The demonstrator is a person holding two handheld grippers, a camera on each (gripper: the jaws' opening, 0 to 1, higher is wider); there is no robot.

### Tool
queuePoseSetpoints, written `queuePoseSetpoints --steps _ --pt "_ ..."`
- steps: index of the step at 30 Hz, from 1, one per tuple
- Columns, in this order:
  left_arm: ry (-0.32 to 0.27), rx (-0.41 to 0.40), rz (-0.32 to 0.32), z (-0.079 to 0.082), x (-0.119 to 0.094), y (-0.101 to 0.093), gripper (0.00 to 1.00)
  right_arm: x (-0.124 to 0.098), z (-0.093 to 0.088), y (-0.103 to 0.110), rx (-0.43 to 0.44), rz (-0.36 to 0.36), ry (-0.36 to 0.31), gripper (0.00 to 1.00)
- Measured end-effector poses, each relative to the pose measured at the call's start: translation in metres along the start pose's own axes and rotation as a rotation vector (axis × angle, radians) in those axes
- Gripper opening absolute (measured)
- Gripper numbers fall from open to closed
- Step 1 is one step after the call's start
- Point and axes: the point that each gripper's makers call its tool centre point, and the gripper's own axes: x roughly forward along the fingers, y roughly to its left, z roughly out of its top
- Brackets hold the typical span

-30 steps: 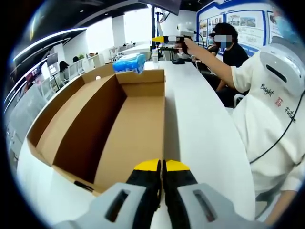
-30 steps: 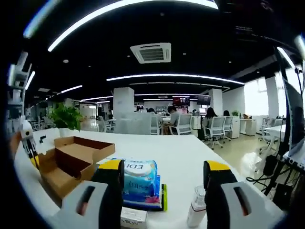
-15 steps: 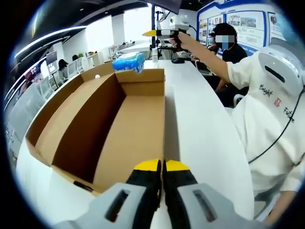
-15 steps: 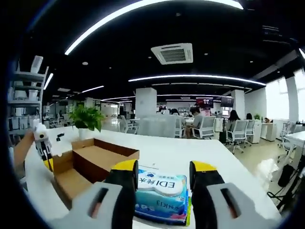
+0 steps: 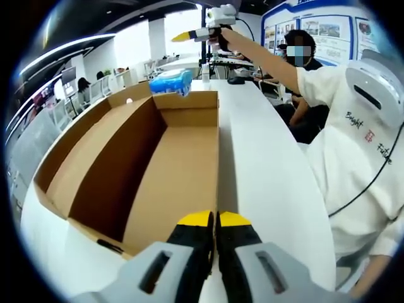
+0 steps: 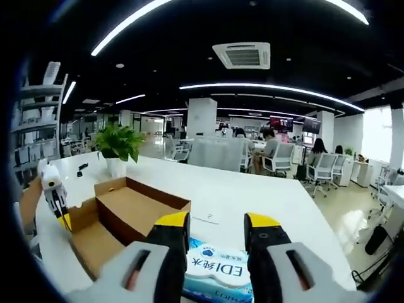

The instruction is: Operate the shoe box by opening the lid, removing the specified soft item, and placing it in the target area until the item is outside and the box remains undamaged.

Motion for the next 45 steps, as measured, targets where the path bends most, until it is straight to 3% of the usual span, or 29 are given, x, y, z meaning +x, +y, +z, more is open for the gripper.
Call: queuePoseSetpoints --steps 3,9,12,15,21,22,30,35,39,41,45 --pt "0.000 -0.001 -0.001 0.000 0.000 0.000 0.01 0.002 0.002 0.006 0.009 0.031 -0.012 0.38" --pt "0.003 -0.009 0.003 0.000 0.000 0.001 0.01 0.010 -0.010 0.012 -0.042 0.046 0.039 0.33" --pt "0.008 -0.010 0.000 0.000 0.000 0.000 0.01 0.019 -0.017 0.008 -0.082 0.033 0.096 0.31" --pt "0.005 -0.008 0.004 0.000 0.000 0.001 0.01 0.024 -0.013 0.016 -0.050 0.076 0.107 0.25" --pt "0.004 -0.006 0.005 0.000 0.000 0.000 0.01 0.026 -0.011 0.019 -0.034 0.090 0.111 0.30" --pt "0.005 -0.010 0.003 0.000 0.000 0.001 0.01 0.035 -0.011 0.036 -0.001 0.170 0.126 0.30" --pt "0.007 -0.008 0.001 0.000 0.001 0.000 0.01 0.056 0.002 0.050 0.022 0.206 0.168 0.27" --pt "0.006 -0.008 0.001 0.000 0.001 0.000 0.01 0.061 0.015 0.059 0.130 0.262 0.167 0.25" --pt "0.006 -0.008 0.002 0.000 0.001 0.000 0.01 0.066 0.026 0.046 0.249 0.237 0.120 0.25" --pt "0.006 -0.008 0.002 0.000 0.001 0.000 0.01 0.066 0.030 0.047 0.233 0.240 0.114 0.25" --pt "0.005 -0.007 0.003 0.000 0.001 0.001 0.01 0.062 0.051 0.039 0.075 0.132 0.027 0.24"
